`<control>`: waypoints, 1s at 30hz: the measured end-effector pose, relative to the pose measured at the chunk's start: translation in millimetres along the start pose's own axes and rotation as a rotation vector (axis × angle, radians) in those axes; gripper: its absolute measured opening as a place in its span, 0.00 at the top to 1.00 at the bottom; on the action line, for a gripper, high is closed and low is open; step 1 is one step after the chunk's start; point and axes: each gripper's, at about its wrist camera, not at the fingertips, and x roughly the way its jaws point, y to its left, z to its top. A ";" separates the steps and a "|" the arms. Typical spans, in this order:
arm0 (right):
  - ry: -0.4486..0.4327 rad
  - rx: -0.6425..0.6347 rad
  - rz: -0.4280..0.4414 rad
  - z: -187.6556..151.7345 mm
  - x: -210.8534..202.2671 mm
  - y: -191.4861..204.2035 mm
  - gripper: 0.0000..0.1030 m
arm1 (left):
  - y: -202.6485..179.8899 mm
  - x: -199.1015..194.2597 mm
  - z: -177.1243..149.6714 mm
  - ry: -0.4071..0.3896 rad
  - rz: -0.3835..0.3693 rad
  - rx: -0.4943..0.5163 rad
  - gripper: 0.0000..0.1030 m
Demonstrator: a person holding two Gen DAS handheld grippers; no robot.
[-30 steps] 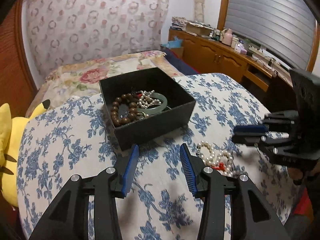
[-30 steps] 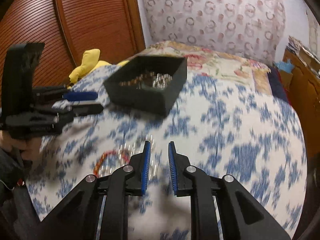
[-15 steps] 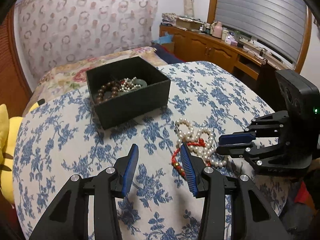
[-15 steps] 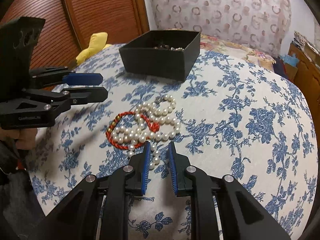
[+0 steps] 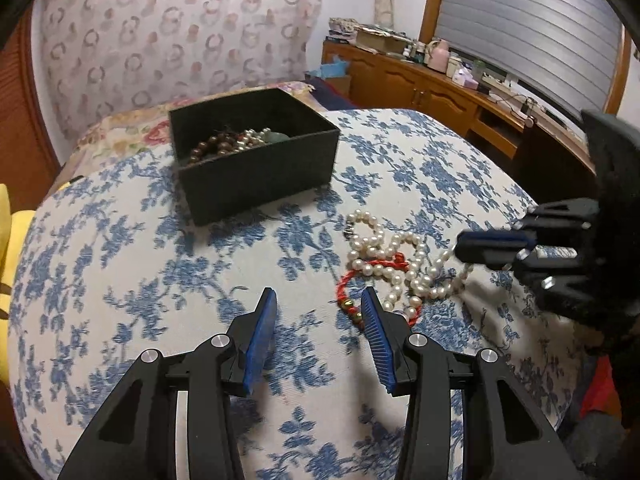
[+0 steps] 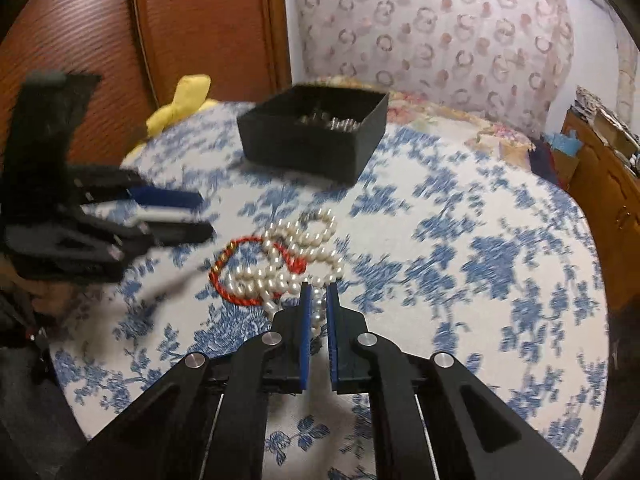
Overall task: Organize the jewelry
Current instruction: 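Grasp the red bead bracelet with the left tool while the right tool grasps the remaining pearl strand, then carry the red bracelet into the box with the left tool while the right tool drops the pearls in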
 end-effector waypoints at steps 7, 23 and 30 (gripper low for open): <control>-0.012 0.026 -0.013 -3.2 -3.3 -8.8 0.92 | -11.9 21.3 2.5 0.035 0.007 0.014 0.63; -0.183 0.004 -0.023 46.8 -42.9 -13.1 0.92 | 1.8 -11.5 18.9 -0.056 0.078 0.022 0.94; -0.285 -0.032 -0.029 91.0 -66.4 -11.2 0.92 | 17.3 -36.7 44.3 -0.132 0.104 0.000 0.93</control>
